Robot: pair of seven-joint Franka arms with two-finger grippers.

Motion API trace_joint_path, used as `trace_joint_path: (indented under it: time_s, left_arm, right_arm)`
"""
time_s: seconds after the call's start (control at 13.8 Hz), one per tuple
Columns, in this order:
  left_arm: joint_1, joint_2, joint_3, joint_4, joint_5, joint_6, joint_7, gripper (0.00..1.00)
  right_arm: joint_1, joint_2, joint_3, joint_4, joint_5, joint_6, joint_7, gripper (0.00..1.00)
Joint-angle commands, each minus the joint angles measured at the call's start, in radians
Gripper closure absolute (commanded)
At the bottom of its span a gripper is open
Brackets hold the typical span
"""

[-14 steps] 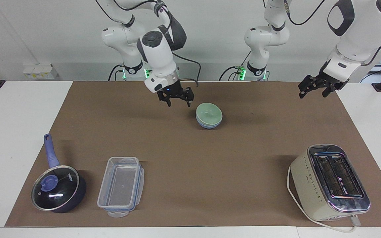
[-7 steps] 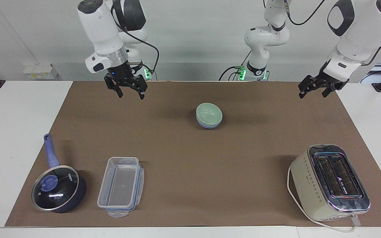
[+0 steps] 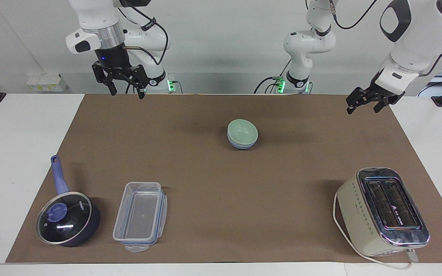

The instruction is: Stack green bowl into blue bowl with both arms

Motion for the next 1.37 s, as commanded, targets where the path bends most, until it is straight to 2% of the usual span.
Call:
trace_joint_path:
  time_s: [0.0,0.36,0.65,1.3]
  left_arm:
    - [0.003,0.007,-0.002,0.019,0.015,-0.019,-0.005,0.0]
    - [0.003,0.007,-0.002,0.019,0.015,-0.019,-0.005,0.0]
    - [0.003,0.007,-0.002,0.019,0.015,-0.019,-0.005,0.0]
    - [0.003,0.007,-0.002,0.019,0.015,-0.019,-0.005,0.0]
  right_arm:
    - [-0.019,0.084,0.016,0.116,-0.049,-0.064,-0.037,0.0]
    - [-0.03,0.095,0.007,0.116,-0.05,-0.084,-0.051,0.0]
    - [-0.042,0.046,0.001,0.036,-0.035,-0.072,-0.166,0.0]
    - [-0.042,0.061,0.004,0.059,-0.023,-0.082,-0.184,0.0]
